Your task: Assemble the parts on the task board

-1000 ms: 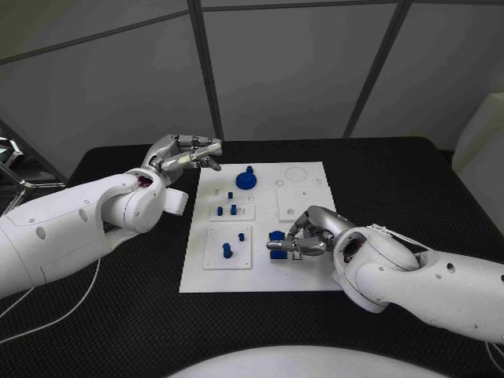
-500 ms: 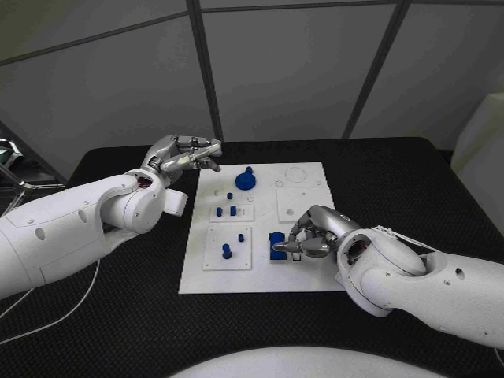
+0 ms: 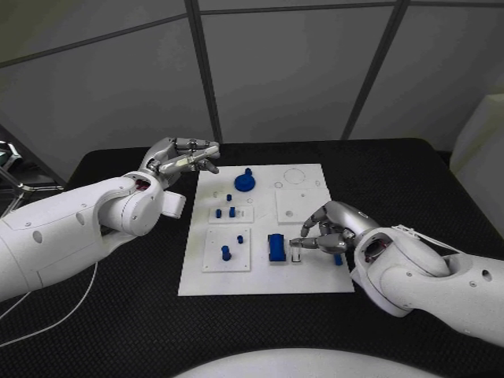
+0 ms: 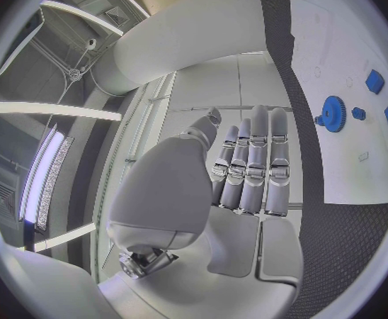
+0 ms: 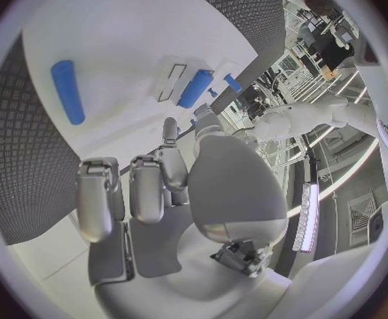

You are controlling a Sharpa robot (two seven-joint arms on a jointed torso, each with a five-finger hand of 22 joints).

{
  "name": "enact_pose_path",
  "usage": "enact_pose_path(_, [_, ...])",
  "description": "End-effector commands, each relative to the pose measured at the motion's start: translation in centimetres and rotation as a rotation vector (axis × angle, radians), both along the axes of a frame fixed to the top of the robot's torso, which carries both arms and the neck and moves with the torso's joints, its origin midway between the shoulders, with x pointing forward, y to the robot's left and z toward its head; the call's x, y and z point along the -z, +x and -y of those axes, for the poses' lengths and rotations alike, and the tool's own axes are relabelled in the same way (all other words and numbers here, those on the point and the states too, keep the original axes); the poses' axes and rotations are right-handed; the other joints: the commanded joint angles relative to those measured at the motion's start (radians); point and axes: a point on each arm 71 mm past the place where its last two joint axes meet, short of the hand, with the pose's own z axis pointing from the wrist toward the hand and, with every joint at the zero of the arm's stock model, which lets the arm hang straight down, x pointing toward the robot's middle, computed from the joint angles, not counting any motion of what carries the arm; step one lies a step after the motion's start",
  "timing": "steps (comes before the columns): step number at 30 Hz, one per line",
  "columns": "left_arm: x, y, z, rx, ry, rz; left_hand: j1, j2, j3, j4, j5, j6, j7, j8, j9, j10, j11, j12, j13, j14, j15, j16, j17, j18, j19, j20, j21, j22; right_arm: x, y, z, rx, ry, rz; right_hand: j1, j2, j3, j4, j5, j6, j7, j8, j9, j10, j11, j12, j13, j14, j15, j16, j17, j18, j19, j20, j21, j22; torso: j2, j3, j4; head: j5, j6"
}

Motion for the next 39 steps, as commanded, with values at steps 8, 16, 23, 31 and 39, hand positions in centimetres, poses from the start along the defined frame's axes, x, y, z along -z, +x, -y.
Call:
enact_pose_path(8, [-0.1, -0.1, 0.0, 0.009, -0.007, 0.000, 0.002, 0.003, -0.002, -0.005, -0.005, -0.010, 0.000, 0.000, 0.001, -0.003, 0.003, -0.002, 0.001, -0.003, 0.001, -0.004, -0.001, 0.001, 0.007, -0.002, -0.005, -0.001, -0.7, -0.3, 5.0, 0.048, 0.068, -0.018, 0.024, 0.050, -0.014, -0.030, 0.033, -0.035, 0.012, -0.008, -0.087, 0.000, 0.017, -0.012, -0.002, 0.057, 0.018, 0.001, 0.025, -0.012, 0.102, 0.015, -0.007, 0.254, 0.000, -0.0016, -0.0024, -0.022, 0.007])
enact_pose_path(16, [0.0, -0.2, 0.1, 0.014, -0.009, -0.002, 0.002, 0.003, -0.002, -0.006, -0.005, -0.010, 0.000, 0.000, 0.002, -0.003, 0.003, -0.002, 0.002, -0.003, 0.001, -0.004, -0.001, 0.002, 0.007, -0.002, -0.005, -0.001, -0.3, -0.1, 6.5, 0.044, -0.096, -0.013, 0.011, 0.049, -0.041, -0.034, 0.032, 0.004, 0.006, -0.002, -0.120, 0.002, 0.013, -0.016, -0.001, 0.058, 0.016, 0.003, 0.031, -0.013, 0.104, 0.015, -0.004, 0.257, 0.000, 0.0001, -0.0007, -0.046, 0.007])
enact_pose_path(23, [0.1, -0.3, 0.1, 0.015, -0.009, -0.004, 0.002, 0.003, -0.002, -0.006, -0.005, -0.010, 0.000, 0.000, 0.002, -0.003, 0.003, -0.002, 0.002, -0.003, 0.001, -0.004, -0.001, 0.002, 0.007, -0.002, -0.005, -0.001, 0.3, 0.0, 6.5, 0.025, -0.193, -0.044, -0.013, 0.040, -0.065, -0.023, 0.034, 0.030, -0.001, 0.003, -0.127, 0.004, 0.009, -0.017, 0.000, 0.058, 0.013, 0.003, 0.031, -0.013, 0.105, 0.013, -0.002, 0.259, 0.000, -0.0004, 0.0004, -0.052, 0.007])
enact_pose_path(31, [0.2, -0.3, 0.0, 0.016, -0.009, -0.005, 0.002, 0.003, -0.002, -0.006, -0.005, -0.010, 0.000, 0.000, 0.002, -0.003, 0.003, -0.002, 0.002, -0.003, 0.001, -0.004, -0.001, 0.002, 0.007, -0.002, -0.005, -0.001, 1.1, -0.1, 6.2, 0.018, -0.249, -0.064, -0.013, 0.042, -0.071, -0.022, 0.034, 0.051, -0.006, 0.008, -0.123, 0.005, 0.004, -0.018, 0.000, 0.058, 0.010, 0.004, 0.034, -0.014, 0.105, 0.010, -0.001, 0.260, 0.000, -0.0009, 0.0023, -0.054, 0.004])
enact_pose_path(39, [0.2, -0.3, 0.0, 0.015, -0.009, -0.006, 0.002, 0.003, -0.002, -0.006, -0.005, -0.010, 0.000, 0.000, 0.002, -0.003, 0.003, -0.002, 0.002, -0.003, 0.001, -0.004, -0.001, 0.002, 0.007, -0.002, -0.005, -0.001, 1.7, -0.3, 5.8, 0.009, -0.274, -0.077, -0.016, 0.044, -0.076, -0.019, 0.034, 0.066, -0.010, 0.013, -0.118, 0.005, 0.001, -0.018, 0.002, 0.059, 0.007, 0.005, 0.036, -0.014, 0.106, 0.008, 0.000, 0.261, 0.001, -0.0003, 0.0013, -0.053, 0.002])
